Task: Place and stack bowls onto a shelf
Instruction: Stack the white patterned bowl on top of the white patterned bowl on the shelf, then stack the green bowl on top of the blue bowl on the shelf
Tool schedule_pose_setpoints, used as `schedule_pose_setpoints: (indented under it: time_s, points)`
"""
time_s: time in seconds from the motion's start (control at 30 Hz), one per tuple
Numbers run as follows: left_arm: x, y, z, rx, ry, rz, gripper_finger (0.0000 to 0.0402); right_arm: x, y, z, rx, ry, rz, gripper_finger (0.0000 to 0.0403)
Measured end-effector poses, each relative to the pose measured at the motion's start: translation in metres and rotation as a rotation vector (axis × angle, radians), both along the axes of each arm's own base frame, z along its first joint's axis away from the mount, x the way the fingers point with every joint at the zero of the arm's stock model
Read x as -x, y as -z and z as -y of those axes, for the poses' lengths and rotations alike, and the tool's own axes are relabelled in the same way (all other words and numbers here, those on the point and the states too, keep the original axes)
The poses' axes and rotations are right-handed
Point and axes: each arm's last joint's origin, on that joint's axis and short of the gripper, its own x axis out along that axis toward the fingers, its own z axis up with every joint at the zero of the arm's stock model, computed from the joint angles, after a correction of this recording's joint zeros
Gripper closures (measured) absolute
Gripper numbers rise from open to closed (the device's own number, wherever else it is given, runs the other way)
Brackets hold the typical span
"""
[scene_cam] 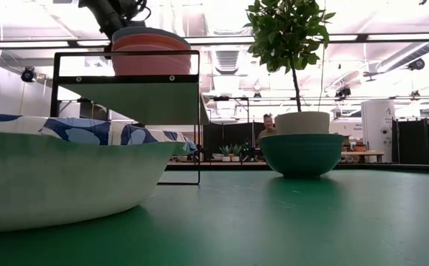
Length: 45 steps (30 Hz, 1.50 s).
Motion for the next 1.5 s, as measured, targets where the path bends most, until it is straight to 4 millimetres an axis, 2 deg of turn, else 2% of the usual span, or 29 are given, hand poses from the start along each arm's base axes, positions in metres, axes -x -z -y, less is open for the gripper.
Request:
schedule_pose_setpoints:
  time_s: [0.13,0.4,0.53,0.7,0.83,1.0,1.13,1.3,1.5]
  points:
    - [0.001,0.008,-0.001,0.004,-0.026,-0.039,0.0398,0.0,0.0,0.0,0.0,0.0,0.0,0.0209]
    - [-0.003,0.041,-0.005,0.078,-0.049,-0.057,0.0401,0.0,0.002,0.0,0.004,0.0,-0.004,0.0209]
    - [-0.007,0.051,-0.004,0.096,-0.046,-0.059,0.0401,0.0,0.002,0.0,0.004,0.0,-0.004,0.0209]
    - [-0.009,0.053,-0.002,0.104,-0.047,-0.055,0.0401,0.0,0.002,0.0,0.004,0.0,-0.004,0.0209]
    - [-0.008,0.043,0.006,0.086,-0.043,-0.031,0.0401,0.0,0.002,0.0,-0.007,0.003,0.003,0.0209]
    - [-0.001,0.018,0.035,0.023,-0.016,0.043,0.0402,0.0,0.002,0.0,-0.055,0.001,0.019,0.0209]
    - [0.005,0.005,0.079,-0.018,0.066,0.125,0.0402,-0.001,0.003,0.001,-0.092,0.002,0.025,0.0209]
    - [0.013,0.008,0.138,-0.035,0.188,0.254,0.0402,-0.01,0.004,0.013,-0.13,0.031,0.008,0.0209]
    - [0.036,0.027,0.194,-0.03,0.177,0.345,0.0401,-0.031,0.009,0.044,-0.232,-0.015,-0.156,0.0209]
